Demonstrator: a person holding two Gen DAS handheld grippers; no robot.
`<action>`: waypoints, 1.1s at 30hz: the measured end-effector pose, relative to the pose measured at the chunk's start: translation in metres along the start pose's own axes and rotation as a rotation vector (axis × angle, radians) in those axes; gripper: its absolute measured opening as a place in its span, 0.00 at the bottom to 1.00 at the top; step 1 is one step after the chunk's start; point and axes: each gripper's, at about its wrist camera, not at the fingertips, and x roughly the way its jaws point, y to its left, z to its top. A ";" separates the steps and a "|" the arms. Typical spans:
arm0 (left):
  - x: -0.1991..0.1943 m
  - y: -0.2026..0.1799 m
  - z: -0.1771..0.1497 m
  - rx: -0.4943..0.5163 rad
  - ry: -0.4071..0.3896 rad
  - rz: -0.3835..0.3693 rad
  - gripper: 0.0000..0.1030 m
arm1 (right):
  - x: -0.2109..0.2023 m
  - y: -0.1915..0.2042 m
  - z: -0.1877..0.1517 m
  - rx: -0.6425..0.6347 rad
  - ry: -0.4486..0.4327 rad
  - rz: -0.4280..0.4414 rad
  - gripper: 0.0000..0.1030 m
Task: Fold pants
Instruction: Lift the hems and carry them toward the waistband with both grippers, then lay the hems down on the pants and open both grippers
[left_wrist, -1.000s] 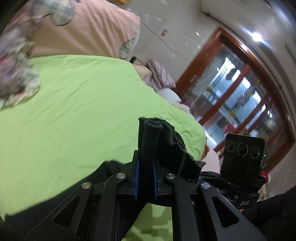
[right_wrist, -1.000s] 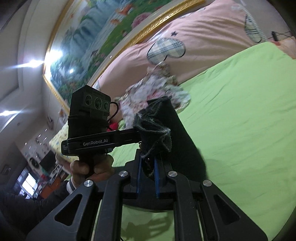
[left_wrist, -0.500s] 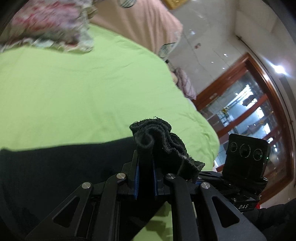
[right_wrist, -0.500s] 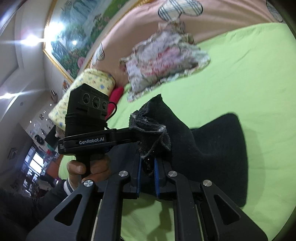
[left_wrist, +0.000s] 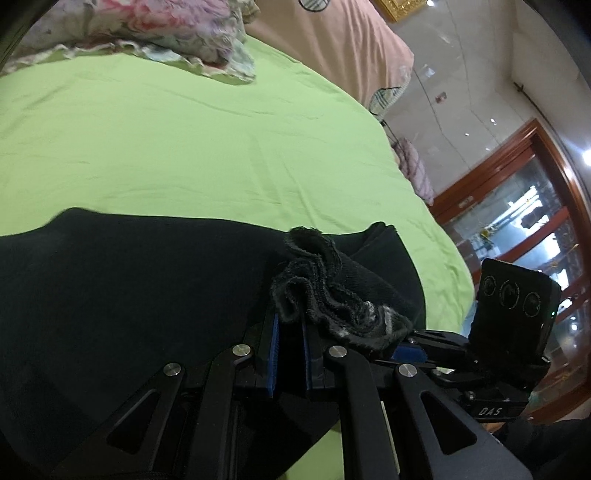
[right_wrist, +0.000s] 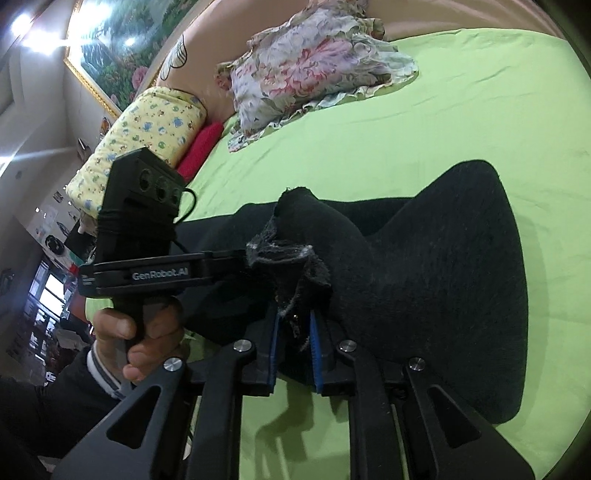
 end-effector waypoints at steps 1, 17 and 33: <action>-0.003 0.000 -0.002 -0.005 -0.004 0.015 0.08 | 0.000 0.001 0.000 -0.002 0.004 0.006 0.22; -0.089 0.043 -0.049 -0.240 -0.203 0.147 0.43 | -0.002 0.041 0.022 -0.058 -0.005 0.079 0.38; -0.198 0.079 -0.117 -0.479 -0.436 0.262 0.52 | 0.044 0.098 0.054 -0.172 0.033 0.170 0.44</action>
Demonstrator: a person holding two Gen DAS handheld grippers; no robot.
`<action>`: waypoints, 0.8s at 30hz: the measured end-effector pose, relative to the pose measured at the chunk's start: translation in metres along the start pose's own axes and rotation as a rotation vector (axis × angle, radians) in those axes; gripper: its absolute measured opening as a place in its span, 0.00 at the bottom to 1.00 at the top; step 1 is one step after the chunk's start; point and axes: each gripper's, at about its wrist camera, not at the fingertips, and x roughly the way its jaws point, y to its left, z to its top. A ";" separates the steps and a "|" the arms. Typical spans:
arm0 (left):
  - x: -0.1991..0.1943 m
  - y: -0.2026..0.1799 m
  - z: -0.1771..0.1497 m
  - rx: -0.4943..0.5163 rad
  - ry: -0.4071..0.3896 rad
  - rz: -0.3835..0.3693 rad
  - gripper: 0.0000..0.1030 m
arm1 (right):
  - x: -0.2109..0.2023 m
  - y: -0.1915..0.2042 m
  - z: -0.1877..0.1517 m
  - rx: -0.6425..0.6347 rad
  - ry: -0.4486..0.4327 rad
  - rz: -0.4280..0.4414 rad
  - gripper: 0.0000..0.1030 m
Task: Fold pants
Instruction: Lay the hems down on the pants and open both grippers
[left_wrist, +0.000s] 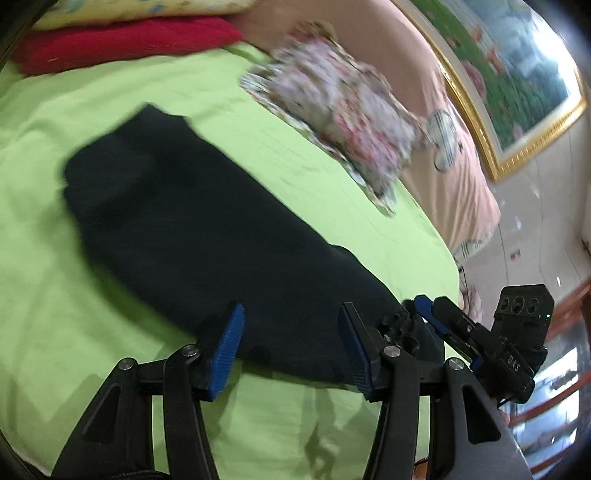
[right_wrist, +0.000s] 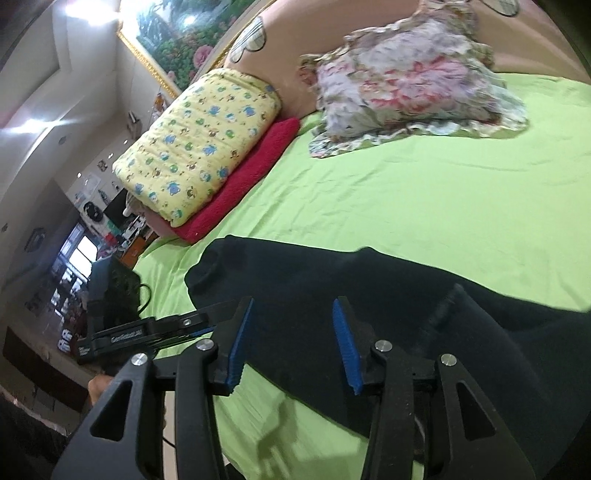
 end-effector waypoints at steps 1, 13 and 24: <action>-0.005 0.006 0.000 -0.017 -0.008 0.007 0.52 | 0.006 0.004 0.004 -0.009 0.007 0.005 0.44; -0.030 0.066 0.002 -0.158 -0.037 0.054 0.52 | 0.061 0.031 0.031 -0.089 0.091 0.059 0.46; -0.016 0.091 0.020 -0.236 -0.040 0.042 0.52 | 0.129 0.048 0.062 -0.175 0.207 0.066 0.47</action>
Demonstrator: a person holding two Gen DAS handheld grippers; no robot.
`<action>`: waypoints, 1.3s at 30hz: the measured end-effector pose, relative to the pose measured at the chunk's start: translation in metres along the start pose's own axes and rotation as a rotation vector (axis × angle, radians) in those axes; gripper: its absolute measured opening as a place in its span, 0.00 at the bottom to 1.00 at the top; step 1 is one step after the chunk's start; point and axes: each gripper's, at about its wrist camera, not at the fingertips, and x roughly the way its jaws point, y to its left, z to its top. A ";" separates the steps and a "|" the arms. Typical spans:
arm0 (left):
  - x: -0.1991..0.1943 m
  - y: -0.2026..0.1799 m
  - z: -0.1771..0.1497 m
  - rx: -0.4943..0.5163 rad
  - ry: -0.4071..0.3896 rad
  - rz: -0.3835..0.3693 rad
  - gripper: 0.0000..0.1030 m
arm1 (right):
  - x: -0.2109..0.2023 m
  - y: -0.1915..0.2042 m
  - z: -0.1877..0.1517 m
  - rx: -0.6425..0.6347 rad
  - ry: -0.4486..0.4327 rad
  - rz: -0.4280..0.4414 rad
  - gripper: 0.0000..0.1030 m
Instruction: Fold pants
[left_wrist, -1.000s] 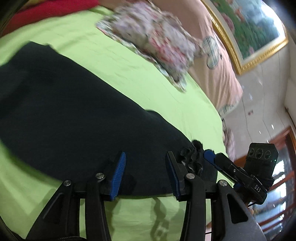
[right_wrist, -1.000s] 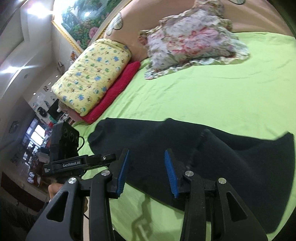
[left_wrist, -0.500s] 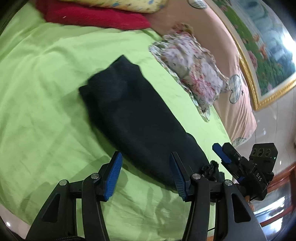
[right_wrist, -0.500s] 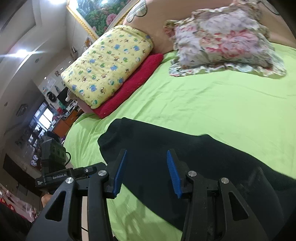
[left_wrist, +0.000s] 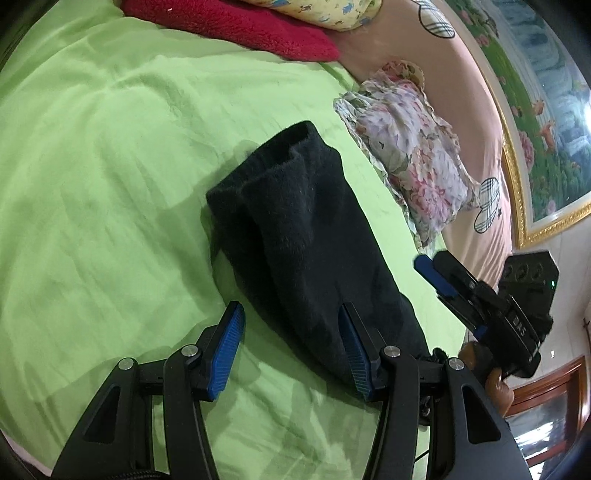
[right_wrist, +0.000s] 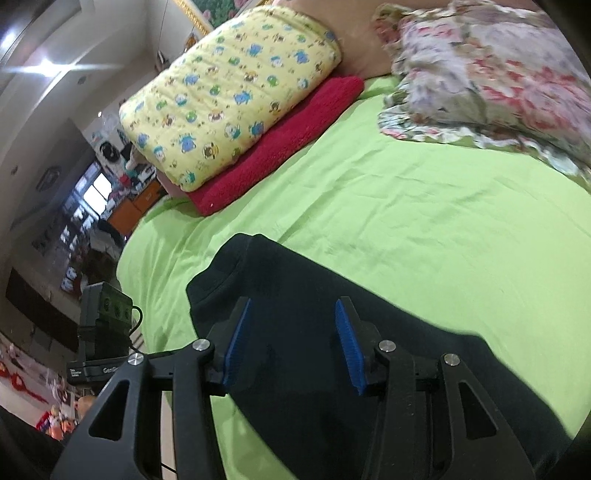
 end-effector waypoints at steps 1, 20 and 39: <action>0.001 0.001 0.003 -0.005 -0.005 -0.002 0.52 | 0.006 0.000 0.005 -0.008 0.013 0.003 0.47; 0.016 0.011 0.023 -0.055 -0.031 -0.054 0.49 | 0.121 0.014 0.056 -0.124 0.301 0.048 0.47; -0.011 -0.048 0.018 0.096 -0.110 -0.033 0.14 | 0.036 0.022 0.050 -0.128 0.094 0.112 0.08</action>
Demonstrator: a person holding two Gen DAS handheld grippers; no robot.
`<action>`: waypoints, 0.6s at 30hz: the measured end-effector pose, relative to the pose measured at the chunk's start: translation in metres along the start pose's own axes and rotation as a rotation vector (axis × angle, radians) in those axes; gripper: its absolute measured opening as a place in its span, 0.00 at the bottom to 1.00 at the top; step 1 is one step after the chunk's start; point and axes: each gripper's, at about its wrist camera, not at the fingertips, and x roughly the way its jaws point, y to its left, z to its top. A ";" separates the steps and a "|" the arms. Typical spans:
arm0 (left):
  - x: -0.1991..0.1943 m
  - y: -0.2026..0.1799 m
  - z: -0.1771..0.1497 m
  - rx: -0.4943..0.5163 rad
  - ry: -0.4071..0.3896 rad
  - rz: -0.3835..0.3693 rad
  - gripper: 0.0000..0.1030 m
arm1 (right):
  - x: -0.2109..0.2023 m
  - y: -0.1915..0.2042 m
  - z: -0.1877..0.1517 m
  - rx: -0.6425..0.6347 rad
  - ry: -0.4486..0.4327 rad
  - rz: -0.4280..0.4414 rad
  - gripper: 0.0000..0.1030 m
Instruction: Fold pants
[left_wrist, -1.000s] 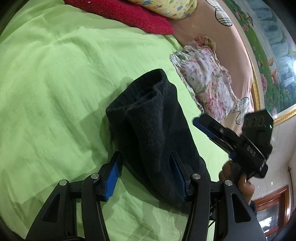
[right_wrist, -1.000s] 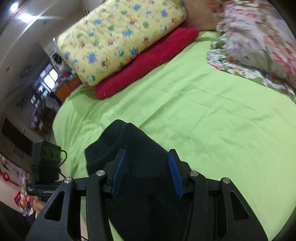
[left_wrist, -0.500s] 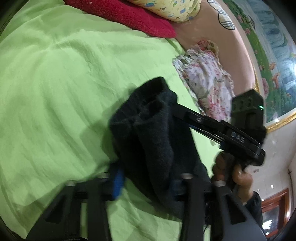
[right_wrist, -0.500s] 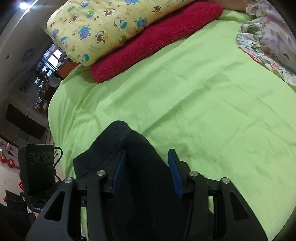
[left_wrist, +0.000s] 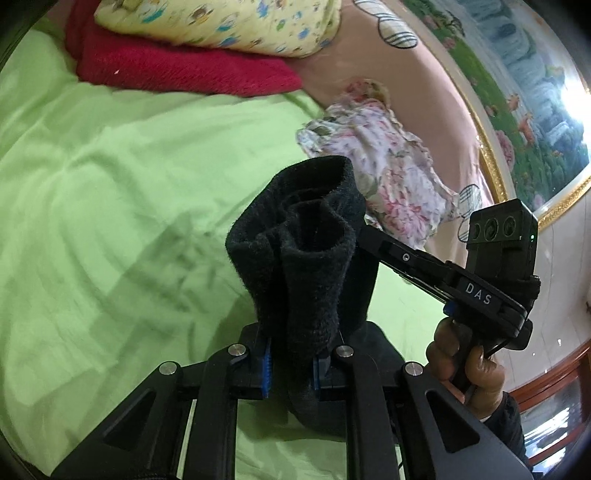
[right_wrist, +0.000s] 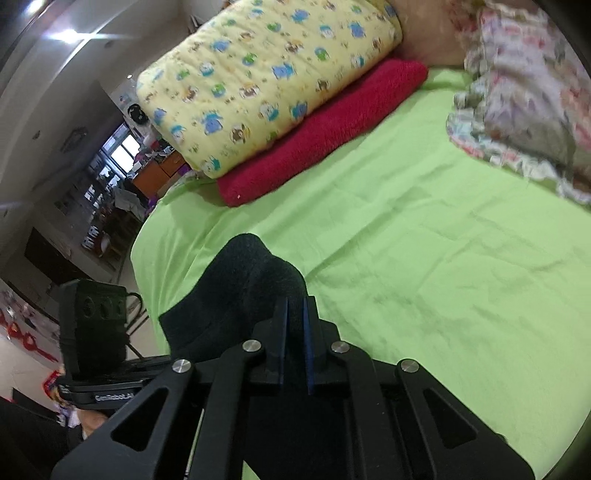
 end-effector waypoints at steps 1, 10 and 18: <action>-0.003 -0.005 0.000 0.004 -0.001 -0.010 0.14 | -0.004 0.002 0.000 -0.008 -0.006 -0.003 0.08; -0.020 -0.064 -0.008 0.111 0.004 -0.090 0.14 | -0.057 0.004 -0.012 0.031 -0.116 0.003 0.08; -0.017 -0.145 -0.033 0.253 0.060 -0.192 0.14 | -0.136 -0.016 -0.045 0.117 -0.256 -0.001 0.07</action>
